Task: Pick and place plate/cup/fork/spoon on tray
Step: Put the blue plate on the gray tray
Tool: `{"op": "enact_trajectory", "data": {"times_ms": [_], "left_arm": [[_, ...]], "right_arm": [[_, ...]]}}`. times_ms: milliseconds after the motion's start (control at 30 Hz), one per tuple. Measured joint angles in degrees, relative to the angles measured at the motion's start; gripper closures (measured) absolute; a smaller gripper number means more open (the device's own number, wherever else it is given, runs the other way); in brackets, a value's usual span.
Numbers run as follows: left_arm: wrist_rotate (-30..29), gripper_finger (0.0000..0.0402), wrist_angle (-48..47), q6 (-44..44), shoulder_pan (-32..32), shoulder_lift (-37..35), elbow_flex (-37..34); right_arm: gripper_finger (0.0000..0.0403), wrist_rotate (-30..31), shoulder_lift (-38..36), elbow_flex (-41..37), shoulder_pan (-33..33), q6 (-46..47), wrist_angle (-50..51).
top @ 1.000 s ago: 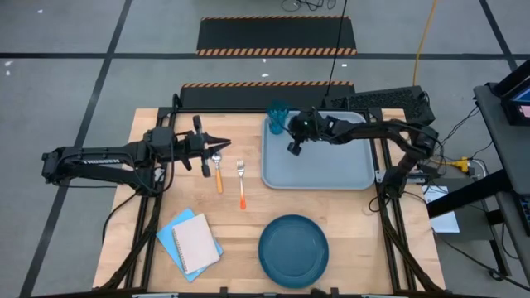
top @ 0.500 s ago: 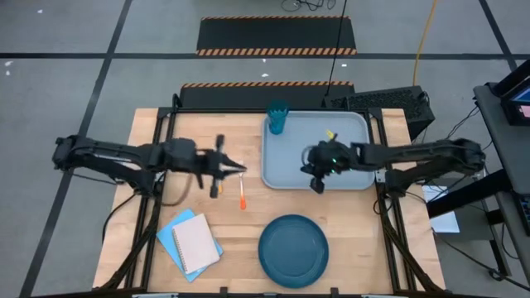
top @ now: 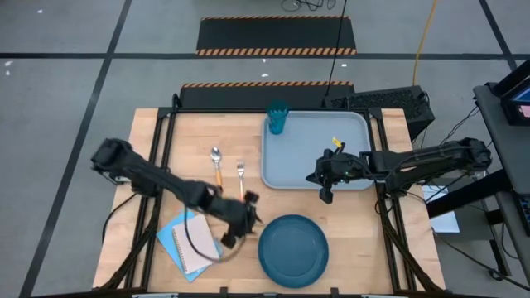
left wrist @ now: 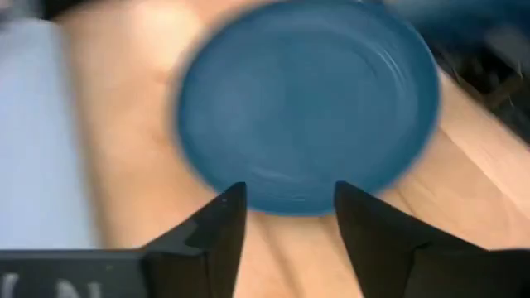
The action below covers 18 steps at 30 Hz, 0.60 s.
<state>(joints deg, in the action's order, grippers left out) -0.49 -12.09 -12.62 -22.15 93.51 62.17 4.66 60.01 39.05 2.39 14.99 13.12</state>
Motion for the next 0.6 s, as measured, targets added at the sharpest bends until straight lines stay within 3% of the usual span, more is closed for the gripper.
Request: {"op": "enact_trajectory", "data": {"times_ms": [167,600], "left_arm": [[0.0,0.0176,0.1,-6.7,-4.3,8.3,2.9],[-1.5,0.0175,0.2,-23.2,-7.3,21.8,10.4]], "right_arm": [[0.0393,-0.2,0.0,0.0,0.2,2.3,-2.6],[0.0393,-0.3,0.0,0.0,3.8,1.3,-4.9]]}}
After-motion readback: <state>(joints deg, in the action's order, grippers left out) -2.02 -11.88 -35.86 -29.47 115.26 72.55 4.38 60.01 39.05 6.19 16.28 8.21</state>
